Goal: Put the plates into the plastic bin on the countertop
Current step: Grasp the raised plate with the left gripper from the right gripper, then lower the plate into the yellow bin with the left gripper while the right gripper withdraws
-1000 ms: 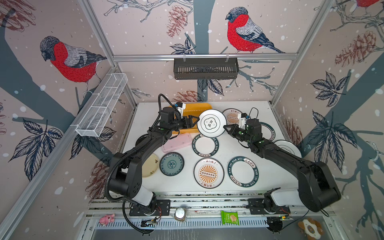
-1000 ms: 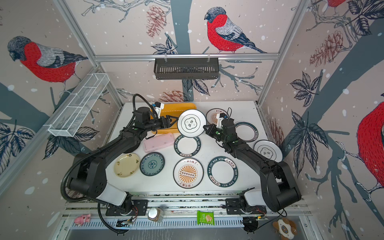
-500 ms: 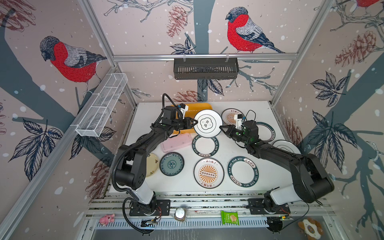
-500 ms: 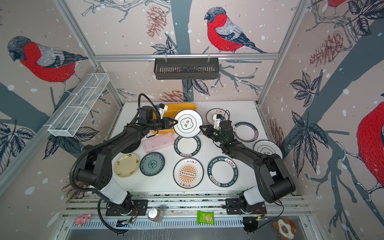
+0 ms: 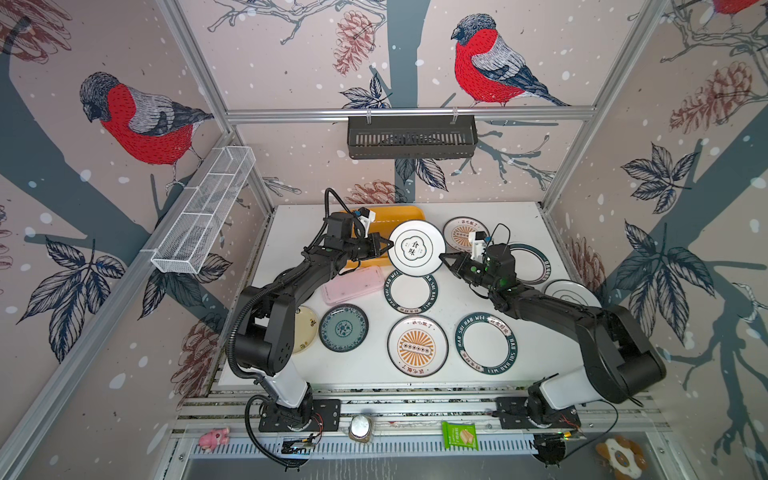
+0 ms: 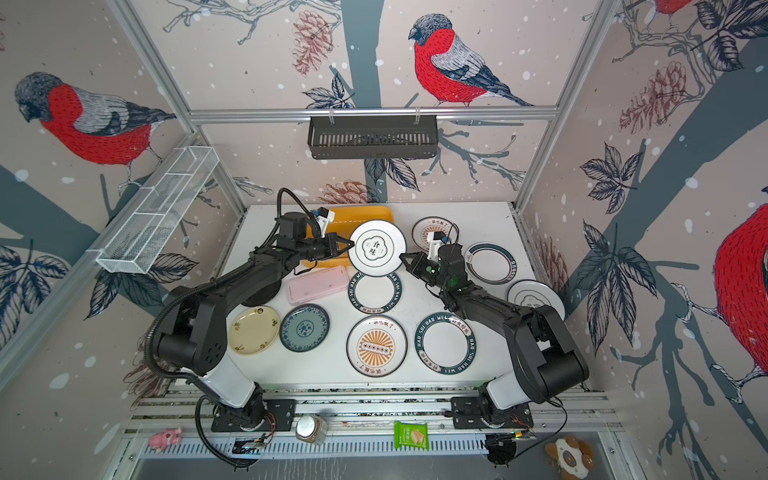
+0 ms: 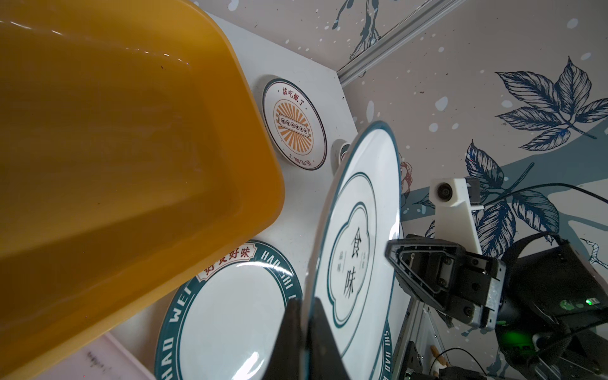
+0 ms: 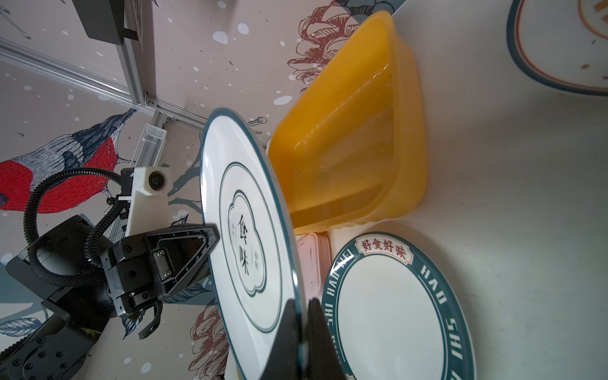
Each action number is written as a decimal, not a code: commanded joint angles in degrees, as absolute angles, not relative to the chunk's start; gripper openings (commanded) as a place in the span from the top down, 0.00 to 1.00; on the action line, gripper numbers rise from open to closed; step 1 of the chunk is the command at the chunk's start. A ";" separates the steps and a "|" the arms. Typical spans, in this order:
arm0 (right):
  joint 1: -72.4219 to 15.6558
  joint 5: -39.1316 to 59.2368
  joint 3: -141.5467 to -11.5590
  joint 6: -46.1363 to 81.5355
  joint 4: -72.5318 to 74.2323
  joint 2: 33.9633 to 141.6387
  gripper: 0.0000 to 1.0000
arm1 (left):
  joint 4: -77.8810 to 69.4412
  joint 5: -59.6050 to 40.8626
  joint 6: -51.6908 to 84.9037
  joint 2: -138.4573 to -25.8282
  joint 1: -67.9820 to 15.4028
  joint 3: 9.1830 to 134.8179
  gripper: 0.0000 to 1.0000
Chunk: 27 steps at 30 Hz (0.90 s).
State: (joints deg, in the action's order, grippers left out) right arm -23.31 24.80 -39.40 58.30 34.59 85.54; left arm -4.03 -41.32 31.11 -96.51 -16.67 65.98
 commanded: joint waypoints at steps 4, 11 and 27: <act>-23.07 24.28 -40.35 60.53 41.72 86.79 0.63 | -7.70 -43.82 36.46 -98.75 -15.22 67.82 1.00; -22.67 23.18 -42.45 55.78 35.73 84.40 0.51 | -7.81 -40.72 39.67 -102.26 -11.90 72.35 1.00; -24.46 10.00 -35.34 51.06 25.66 62.56 0.37 | 4.21 -34.24 39.04 -119.47 -4.68 89.89 1.00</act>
